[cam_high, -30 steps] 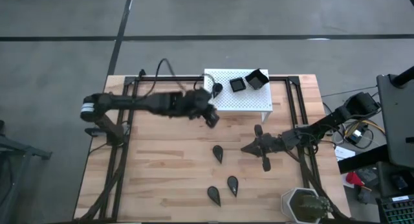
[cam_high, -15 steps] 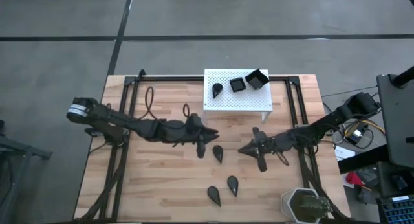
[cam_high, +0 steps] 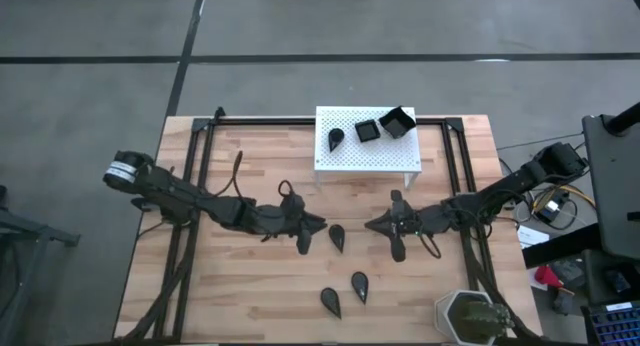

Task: Pick & Place Mini shaped plates
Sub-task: Stack the drop shaped plate on top of the drop shaped plate on the shelf

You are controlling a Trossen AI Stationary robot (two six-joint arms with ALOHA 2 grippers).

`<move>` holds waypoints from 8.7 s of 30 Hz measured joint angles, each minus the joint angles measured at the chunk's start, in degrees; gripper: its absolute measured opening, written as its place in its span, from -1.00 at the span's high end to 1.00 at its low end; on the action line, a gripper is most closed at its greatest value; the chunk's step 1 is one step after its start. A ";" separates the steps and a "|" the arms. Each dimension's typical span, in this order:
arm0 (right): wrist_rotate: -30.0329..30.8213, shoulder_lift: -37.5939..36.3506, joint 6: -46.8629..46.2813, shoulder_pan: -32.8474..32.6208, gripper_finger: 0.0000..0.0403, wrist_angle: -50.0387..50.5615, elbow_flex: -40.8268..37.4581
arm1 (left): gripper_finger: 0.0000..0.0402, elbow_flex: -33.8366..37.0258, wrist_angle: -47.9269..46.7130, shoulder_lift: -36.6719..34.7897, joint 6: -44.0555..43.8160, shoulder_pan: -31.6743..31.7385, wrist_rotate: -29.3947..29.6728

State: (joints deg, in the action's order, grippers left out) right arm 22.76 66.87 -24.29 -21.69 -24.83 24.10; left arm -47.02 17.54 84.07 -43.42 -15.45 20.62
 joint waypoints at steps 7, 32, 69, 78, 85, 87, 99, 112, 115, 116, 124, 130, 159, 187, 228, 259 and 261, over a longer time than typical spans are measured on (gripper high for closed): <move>0.00 0.00 -0.89 -0.02 0.96 -0.14 -0.02 | 0.59 0.54 1.43 0.00 -0.07 -1.94 3.52; 1.26 0.00 -2.19 -0.04 0.96 -0.04 -1.40 | 0.59 0.54 2.07 0.00 1.36 -2.22 7.67; 7.26 0.00 -3.90 -0.04 0.96 -1.21 -3.87 | 0.59 1.42 1.77 0.04 -0.30 -2.31 9.36; 7.26 0.00 -4.27 -0.05 0.96 -1.21 -3.93 | 0.59 1.45 -6.03 0.04 -8.02 -3.25 8.35; 7.23 0.00 -4.25 -0.17 0.96 -1.08 -4.51 | 0.59 1.50 -13.29 1.04 -17.85 -3.77 5.38; 7.25 0.00 -4.16 -0.17 0.96 -1.08 -4.52 | 0.59 1.46 -12.47 2.53 -17.70 -3.54 5.04; 7.39 0.00 -2.72 -0.15 0.96 -1.25 -4.51 | 0.59 -5.26 -10.77 14.53 -23.33 -0.17 -10.99; 7.19 0.00 -2.72 -0.20 0.96 -1.10 -4.63 | 0.62 -4.27 -10.91 15.06 -30.68 6.69 -18.72; 7.17 0.00 -2.52 -0.20 0.96 -1.08 -4.66 | 0.62 -4.28 -11.17 15.81 -31.41 8.59 -21.21; 7.17 0.00 -2.52 -0.20 0.96 -1.08 -4.66 | 0.63 -4.36 -10.94 15.88 -31.42 9.12 -22.03; 7.17 0.00 -2.52 -0.20 0.96 -1.10 -4.66 | 0.64 -4.70 -10.47 18.92 -34.81 10.85 -28.09; 7.08 0.00 -2.52 -0.20 0.96 -1.08 -4.74 | 0.64 -5.07 -7.77 20.68 -36.17 11.02 -30.05; 7.08 0.00 -2.28 -0.44 0.96 -0.63 -5.03 | 0.64 -6.34 -4.16 22.71 -38.82 13.23 -30.03; 7.38 -0.01 -1.41 -0.44 0.96 -0.67 -5.03 | 0.64 -7.54 -6.60 23.28 -38.95 13.98 -30.55; 7.28 -0.02 -1.67 -0.43 0.96 0.63 -5.05 | 1.00 -11.89 -9.08 22.37 -31.96 13.24 -35.77; 7.32 -0.02 -1.61 -0.55 0.96 0.69 -5.05 | 1.00 -33.83 -44.30 5.92 -12.57 37.97 -34.98; 7.35 -0.02 -1.60 -0.55 0.96 0.69 -5.05 | 1.00 -36.76 -49.32 7.62 -11.47 39.80 -34.74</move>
State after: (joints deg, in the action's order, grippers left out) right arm 30.11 66.85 -25.88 -22.24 -24.14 19.05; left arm -83.78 -31.78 91.69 -54.89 24.35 -14.13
